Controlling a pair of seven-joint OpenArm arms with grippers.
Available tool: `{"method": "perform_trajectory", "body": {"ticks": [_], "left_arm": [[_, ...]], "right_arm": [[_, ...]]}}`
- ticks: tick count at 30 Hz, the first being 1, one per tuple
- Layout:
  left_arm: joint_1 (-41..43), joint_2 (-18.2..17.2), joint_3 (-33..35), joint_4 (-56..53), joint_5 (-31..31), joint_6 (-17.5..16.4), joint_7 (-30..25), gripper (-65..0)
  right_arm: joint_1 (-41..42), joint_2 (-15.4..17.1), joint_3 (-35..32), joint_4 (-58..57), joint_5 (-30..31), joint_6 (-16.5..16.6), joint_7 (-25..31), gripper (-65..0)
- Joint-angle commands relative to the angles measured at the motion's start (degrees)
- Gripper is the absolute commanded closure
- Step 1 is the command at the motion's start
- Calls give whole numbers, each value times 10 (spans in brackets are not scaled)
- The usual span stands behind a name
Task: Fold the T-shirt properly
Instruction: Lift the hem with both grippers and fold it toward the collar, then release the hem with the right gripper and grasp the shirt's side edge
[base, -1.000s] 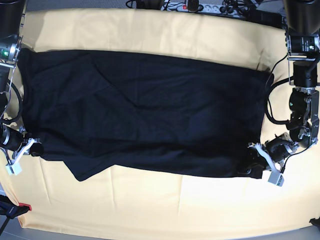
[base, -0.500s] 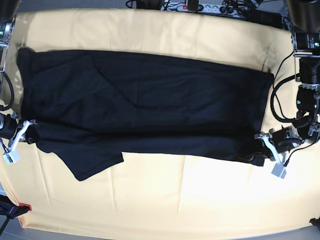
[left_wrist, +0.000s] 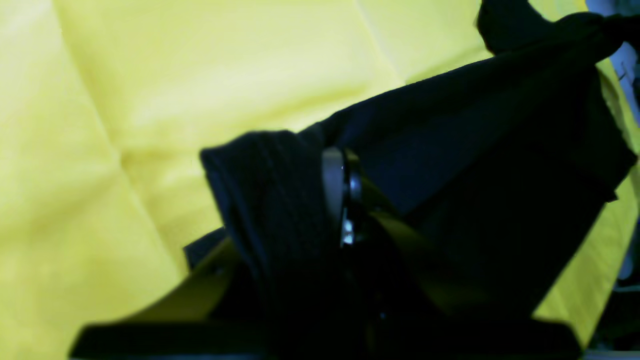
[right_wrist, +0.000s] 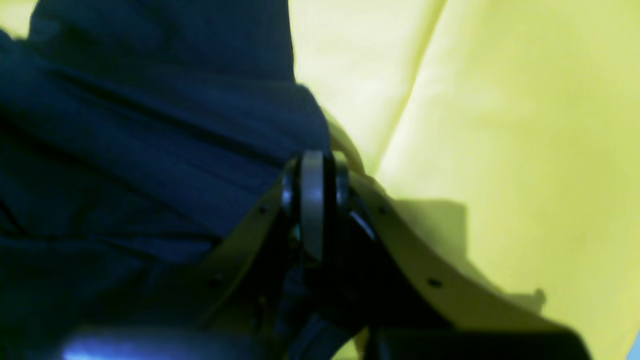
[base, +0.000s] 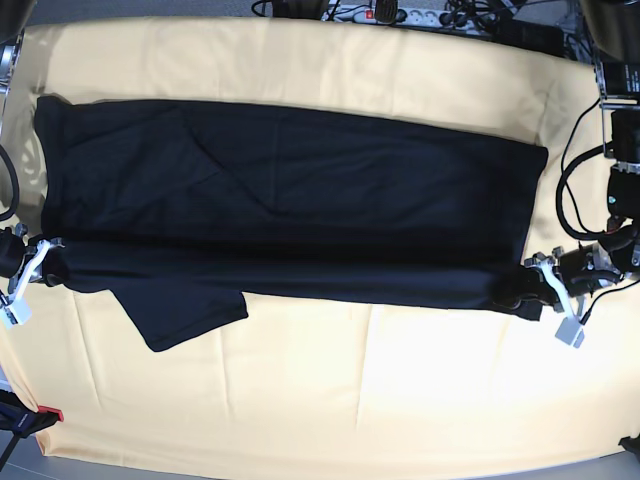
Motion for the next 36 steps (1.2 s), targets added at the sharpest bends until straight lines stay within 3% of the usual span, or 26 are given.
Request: {"method": "perform_trajectory", "body": {"ticks": [1, 5, 8, 27, 30, 31, 34, 35, 36], "left_arm": [[-8, -12, -3, 8, -25, -4, 9, 0], [4, -12, -3, 8, -76, -4, 71, 0], [4, -15, -3, 8, -79, -4, 93, 0], [5, -56, -3, 8, -79, -4, 94, 0], [15, -56, -3, 8, -108, -4, 97, 0], [19, -57, -3, 8, -122, -4, 99, -23], [30, -56, -3, 8, -159, -4, 114, -354], [33, -57, -3, 8, -159, -4, 116, -401], [34, -57, -3, 8, -159, -4, 116, -406]], "right_arm": [[14, 18, 6, 9, 0, -1, -1, 0], [-2, 17, 6, 9, 0, -1, -8, 0], [-17, 18, 6, 9, 0, -1, -8, 0], [-27, 21, 6, 9, -15, -1, -4, 0], [-27, 21, 6, 9, -15, -1, -4, 0], [-26, 21, 6, 9, -13, -1, -4, -30], [-5, 27, 6, 10, 18, -1, -12, -235], [6, 31, 6, 14, 35, -1, -20, -282], [19, 37, 6, 19, 50, -1, -29, -305]]}}
